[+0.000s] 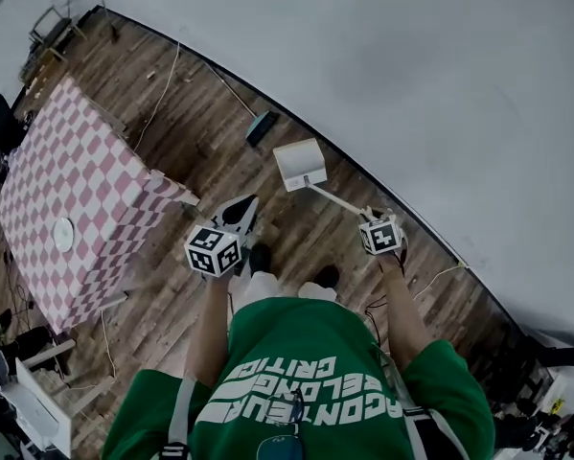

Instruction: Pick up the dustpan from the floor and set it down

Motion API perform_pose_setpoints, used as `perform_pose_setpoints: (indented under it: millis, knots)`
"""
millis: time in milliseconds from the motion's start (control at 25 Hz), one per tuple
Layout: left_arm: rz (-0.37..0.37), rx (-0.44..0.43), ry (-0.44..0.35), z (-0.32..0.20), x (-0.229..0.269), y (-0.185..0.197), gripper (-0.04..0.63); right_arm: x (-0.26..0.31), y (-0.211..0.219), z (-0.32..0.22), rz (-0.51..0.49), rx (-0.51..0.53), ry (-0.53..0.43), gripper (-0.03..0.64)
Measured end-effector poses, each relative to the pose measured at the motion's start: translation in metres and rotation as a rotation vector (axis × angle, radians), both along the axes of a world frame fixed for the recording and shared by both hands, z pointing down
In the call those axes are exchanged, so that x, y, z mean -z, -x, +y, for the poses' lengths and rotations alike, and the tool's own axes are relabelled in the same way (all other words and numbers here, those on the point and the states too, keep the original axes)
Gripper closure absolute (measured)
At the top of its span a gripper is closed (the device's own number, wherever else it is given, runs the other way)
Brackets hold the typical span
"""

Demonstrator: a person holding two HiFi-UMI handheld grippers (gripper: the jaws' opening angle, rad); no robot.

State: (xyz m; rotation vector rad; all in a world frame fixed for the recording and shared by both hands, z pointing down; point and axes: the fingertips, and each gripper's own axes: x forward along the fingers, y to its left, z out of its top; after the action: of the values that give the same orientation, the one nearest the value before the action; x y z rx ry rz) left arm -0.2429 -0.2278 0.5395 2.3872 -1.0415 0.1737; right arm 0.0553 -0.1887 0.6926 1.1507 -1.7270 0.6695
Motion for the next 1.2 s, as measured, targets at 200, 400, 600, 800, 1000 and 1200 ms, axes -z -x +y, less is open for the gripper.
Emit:
perform_pose_setpoints:
  millis: [200,400,600,800,1000,1200]
  knots:
    - [0.001,0.054,-0.033,-0.007,0.016,0.015,0.598,0.059,0.014,-0.021,-0.041,0.054,-0.140,0.505]
    - [0.017,0.072,-0.090,-0.017,0.040,0.021,0.598,0.120,0.021,-0.043,-0.084,0.095,-0.274,0.505]
    - [0.010,0.091,-0.121,-0.020,0.054,0.027,0.598,0.171,0.027,-0.051,-0.107,0.120,-0.378,0.505]
    - [0.001,0.097,-0.140,-0.021,0.061,0.032,0.598,0.200,0.032,-0.058,-0.132,0.131,-0.447,0.505]
    - [-0.025,0.091,-0.170,-0.022,0.068,0.033,0.598,0.214,0.037,-0.059,-0.128,0.141,-0.480,0.505]
    - [-0.042,0.082,-0.166,-0.023,0.071,0.032,0.598,0.218,0.036,-0.059,-0.120,0.139,-0.487,0.503]
